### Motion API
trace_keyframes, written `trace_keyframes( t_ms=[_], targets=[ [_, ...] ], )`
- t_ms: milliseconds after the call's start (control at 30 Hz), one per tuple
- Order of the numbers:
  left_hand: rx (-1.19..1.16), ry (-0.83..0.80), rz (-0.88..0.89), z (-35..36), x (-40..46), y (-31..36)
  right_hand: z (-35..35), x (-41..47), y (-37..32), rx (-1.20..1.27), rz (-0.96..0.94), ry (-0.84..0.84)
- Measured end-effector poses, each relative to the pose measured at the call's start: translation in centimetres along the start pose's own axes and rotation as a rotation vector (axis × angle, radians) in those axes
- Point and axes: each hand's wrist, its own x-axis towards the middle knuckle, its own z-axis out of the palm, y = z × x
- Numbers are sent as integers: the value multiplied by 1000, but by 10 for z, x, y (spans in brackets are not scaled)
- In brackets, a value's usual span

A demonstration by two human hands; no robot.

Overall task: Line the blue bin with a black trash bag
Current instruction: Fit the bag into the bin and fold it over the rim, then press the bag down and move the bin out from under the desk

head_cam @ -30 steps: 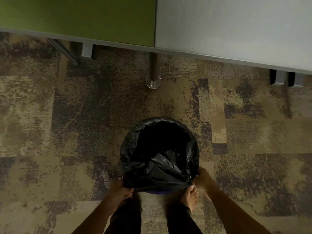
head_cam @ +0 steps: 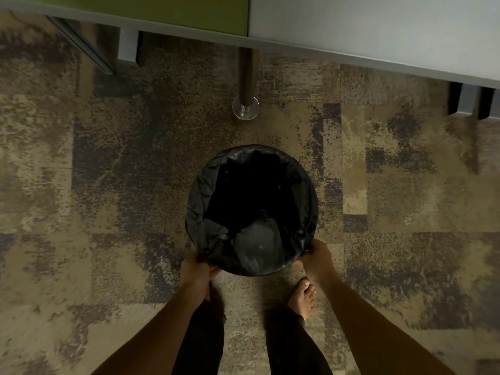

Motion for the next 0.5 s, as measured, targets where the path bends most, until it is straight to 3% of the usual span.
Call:
trace_keyframes(
  t_ms=[167, 300, 333, 367, 433, 467, 500],
  targets=[
    [70, 172, 76, 8, 7, 6, 0, 12, 3, -230, 38, 54],
    [63, 227, 83, 2, 23, 14, -2, 16, -4, 20, 125, 96],
    [132, 285, 152, -2, 24, 18, -4, 15, -4, 109, 149, 109],
    [248, 395, 281, -6, 23, 24, -5, 12, -8, 226, 195, 154],
    [347, 614, 646, -9, 7, 40, -9, 2, -16, 332, 172, 424],
    [403, 594, 888, -6, -4, 48, -9, -4, -23, 255, 46, 589],
    [507, 450, 1133, -1, -14, 55, -9, -11, -30, 136, -126, 703]
  ],
)
